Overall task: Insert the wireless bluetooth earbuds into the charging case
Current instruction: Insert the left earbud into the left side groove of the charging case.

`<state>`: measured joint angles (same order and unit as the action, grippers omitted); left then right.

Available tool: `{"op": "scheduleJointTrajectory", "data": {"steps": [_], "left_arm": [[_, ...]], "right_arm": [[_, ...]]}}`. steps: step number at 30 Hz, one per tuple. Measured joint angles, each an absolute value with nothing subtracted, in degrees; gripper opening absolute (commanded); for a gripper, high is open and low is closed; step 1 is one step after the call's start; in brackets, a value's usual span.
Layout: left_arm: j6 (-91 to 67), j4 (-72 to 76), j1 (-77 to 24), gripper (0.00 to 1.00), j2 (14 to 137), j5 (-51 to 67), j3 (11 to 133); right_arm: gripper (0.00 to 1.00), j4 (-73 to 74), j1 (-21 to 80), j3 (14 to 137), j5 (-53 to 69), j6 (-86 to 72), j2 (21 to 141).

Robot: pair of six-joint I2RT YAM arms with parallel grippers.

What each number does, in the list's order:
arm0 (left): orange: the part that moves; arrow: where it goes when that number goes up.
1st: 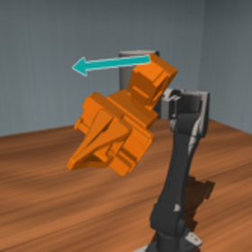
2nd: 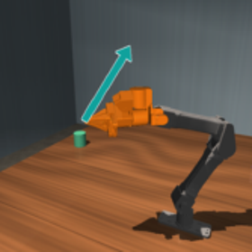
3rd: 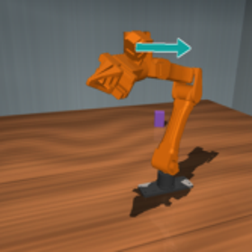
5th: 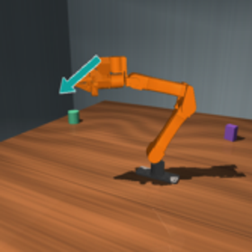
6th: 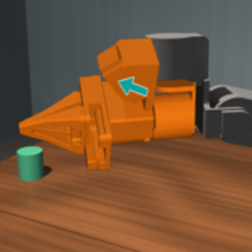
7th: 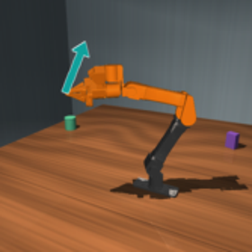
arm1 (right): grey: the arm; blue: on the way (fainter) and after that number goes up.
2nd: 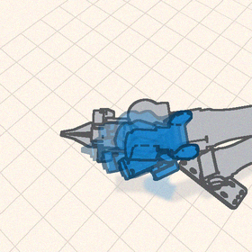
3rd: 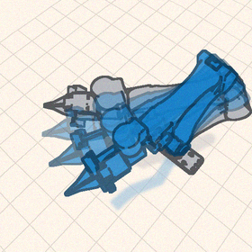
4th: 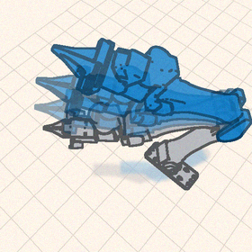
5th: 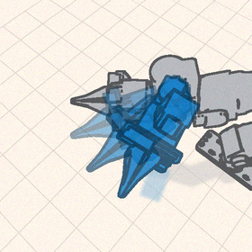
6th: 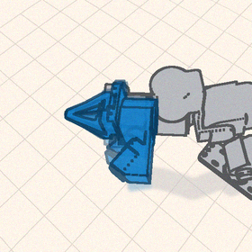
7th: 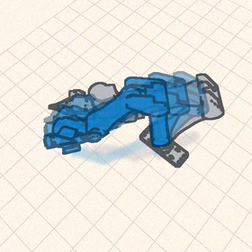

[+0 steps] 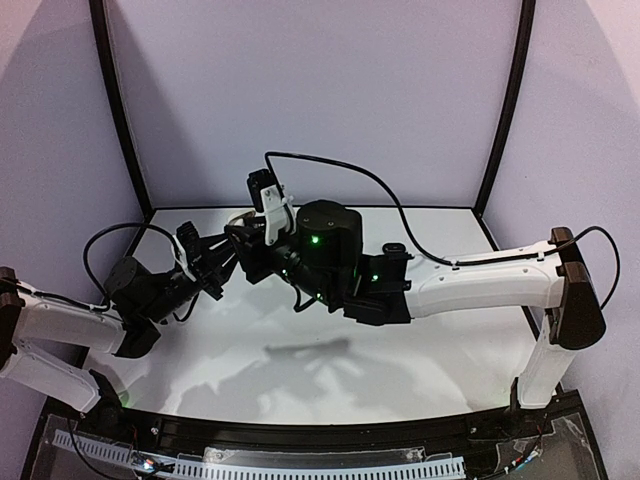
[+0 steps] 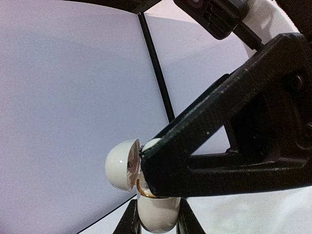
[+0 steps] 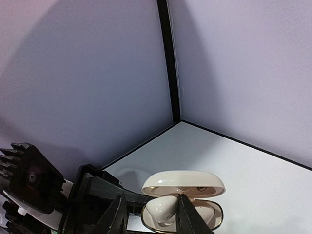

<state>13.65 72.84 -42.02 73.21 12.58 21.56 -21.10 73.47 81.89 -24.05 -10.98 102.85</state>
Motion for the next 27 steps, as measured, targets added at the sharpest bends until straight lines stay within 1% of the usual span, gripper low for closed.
{"op": "scheduleJointTrajectory", "data": {"steps": [5,8,15,20,27], "left_arm": [[13.1,72.9,-42.0,0.01,73.2,12.6,21.6],[13.0,72.9,-42.0,0.01,73.2,12.5,21.6],[13.0,73.3,-42.2,0.01,73.2,12.4,21.6],[13.0,73.3,-42.2,0.01,73.2,12.3,21.6],[13.0,73.5,-42.2,0.01,73.1,12.1,21.6]], "right_arm": [[0.36,-20.4,73.5,82.3,-24.0,-10.2,102.8],[0.42,-20.0,73.5,82.5,-24.0,-9.6,102.8],[0.46,-19.0,73.8,83.1,-24.1,-7.8,102.8],[0.51,-17.8,73.9,83.4,-23.9,-6.9,102.5],[0.54,-16.4,74.1,83.9,-23.8,-4.8,102.3]]}}
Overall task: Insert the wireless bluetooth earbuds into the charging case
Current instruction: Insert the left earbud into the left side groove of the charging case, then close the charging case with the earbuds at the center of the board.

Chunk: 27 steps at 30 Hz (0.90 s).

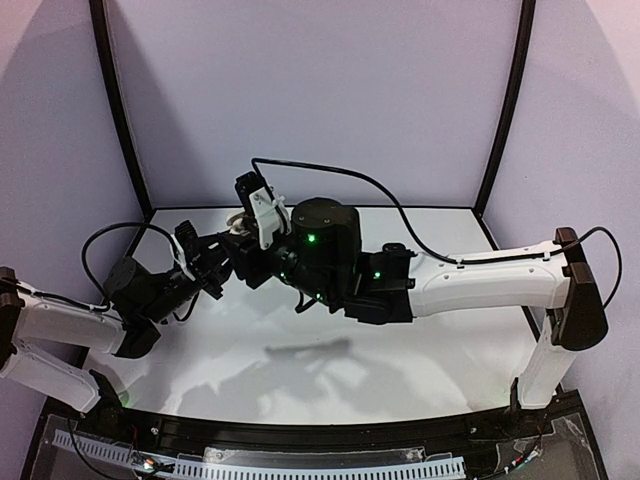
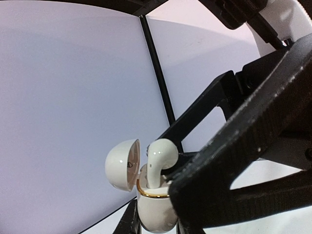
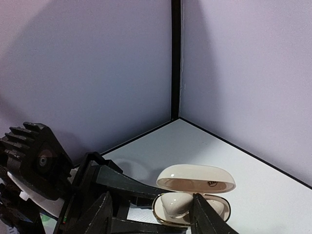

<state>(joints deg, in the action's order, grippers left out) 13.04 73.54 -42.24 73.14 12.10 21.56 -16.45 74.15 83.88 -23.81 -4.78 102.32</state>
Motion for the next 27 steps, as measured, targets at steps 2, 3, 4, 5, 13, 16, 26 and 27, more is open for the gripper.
{"op": "scheduleJointTrajectory", "data": {"steps": [2,3,4,5,13,16,26,27], "left_arm": [[13.0,73.6,-42.3,0.01,73.1,12.1,21.6],[13.0,73.8,-42.3,0.01,73.1,12.0,21.6],[13.0,73.8,-42.3,0.01,73.1,11.9,21.6],[13.0,73.9,-42.3,0.01,73.1,11.9,21.6],[13.0,74.4,-42.3,0.01,72.9,12.0,21.6],[13.0,74.5,-42.3,0.01,72.8,12.0,21.6],[12.3,74.6,-41.6,0.01,71.1,15.7,21.6],[12.7,74.6,-41.5,0.01,70.8,16.7,21.6]], "right_arm": [[0.55,-16.1,74.2,83.9,-23.8,-4.3,102.1],[0.56,-16.1,74.2,83.9,-23.9,-3.9,102.0],[0.57,-16.1,74.3,83.9,-23.9,-3.5,101.9],[0.59,-16.1,74.3,83.9,-23.9,-3.4,101.8],[0.60,-16.2,74.3,83.9,-25.1,-1.3,100.8],[0.60,-16.2,74.3,83.9,-25.3,-0.1,100.6],[0.58,-6.6,74.0,91.9,-17.6,-0.5,94.4],[0.58,-4.9,73.8,93.1,-17.7,-1.8,93.5]]}}
